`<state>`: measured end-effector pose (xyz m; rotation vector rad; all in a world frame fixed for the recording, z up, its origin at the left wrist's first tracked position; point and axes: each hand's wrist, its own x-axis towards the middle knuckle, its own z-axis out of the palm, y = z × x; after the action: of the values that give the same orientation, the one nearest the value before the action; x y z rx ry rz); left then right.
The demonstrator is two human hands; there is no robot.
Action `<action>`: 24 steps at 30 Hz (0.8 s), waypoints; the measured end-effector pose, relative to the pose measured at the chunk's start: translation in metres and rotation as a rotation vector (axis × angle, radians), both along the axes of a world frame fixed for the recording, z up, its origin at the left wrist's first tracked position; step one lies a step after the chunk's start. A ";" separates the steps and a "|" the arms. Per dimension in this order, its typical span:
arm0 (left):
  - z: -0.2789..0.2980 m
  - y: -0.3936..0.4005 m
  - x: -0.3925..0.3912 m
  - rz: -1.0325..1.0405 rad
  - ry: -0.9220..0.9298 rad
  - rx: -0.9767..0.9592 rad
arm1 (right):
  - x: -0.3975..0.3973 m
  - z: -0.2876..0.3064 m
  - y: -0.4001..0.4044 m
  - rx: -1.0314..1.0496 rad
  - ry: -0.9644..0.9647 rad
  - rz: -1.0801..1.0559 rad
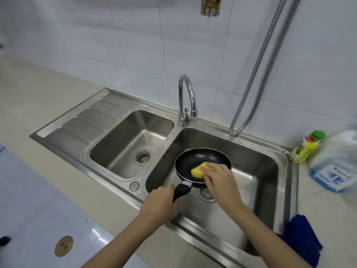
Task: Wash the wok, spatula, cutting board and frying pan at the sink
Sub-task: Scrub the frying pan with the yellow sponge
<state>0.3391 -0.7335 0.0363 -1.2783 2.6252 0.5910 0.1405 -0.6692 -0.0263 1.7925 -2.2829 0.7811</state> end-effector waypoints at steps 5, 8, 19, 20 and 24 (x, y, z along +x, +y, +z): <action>0.005 0.001 0.000 -0.242 -0.069 -0.198 | -0.011 -0.008 -0.019 0.309 -0.141 0.073; 0.003 0.002 0.004 -0.275 -0.039 -0.216 | -0.038 -0.009 -0.022 0.220 -0.024 -0.071; -0.016 -0.008 -0.039 -0.186 0.041 -0.066 | -0.057 -0.003 0.067 0.374 -1.001 -0.008; -0.019 -0.008 -0.044 -0.193 0.035 -0.055 | -0.060 -0.004 0.079 0.286 -1.028 -0.069; -0.032 -0.005 -0.056 -0.142 0.020 0.172 | -0.081 -0.011 0.128 -0.041 -0.840 -0.354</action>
<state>0.2826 -0.7384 0.0044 -1.0325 2.5881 0.7882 0.0595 -0.5407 -0.0376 1.0696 -2.8877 1.7142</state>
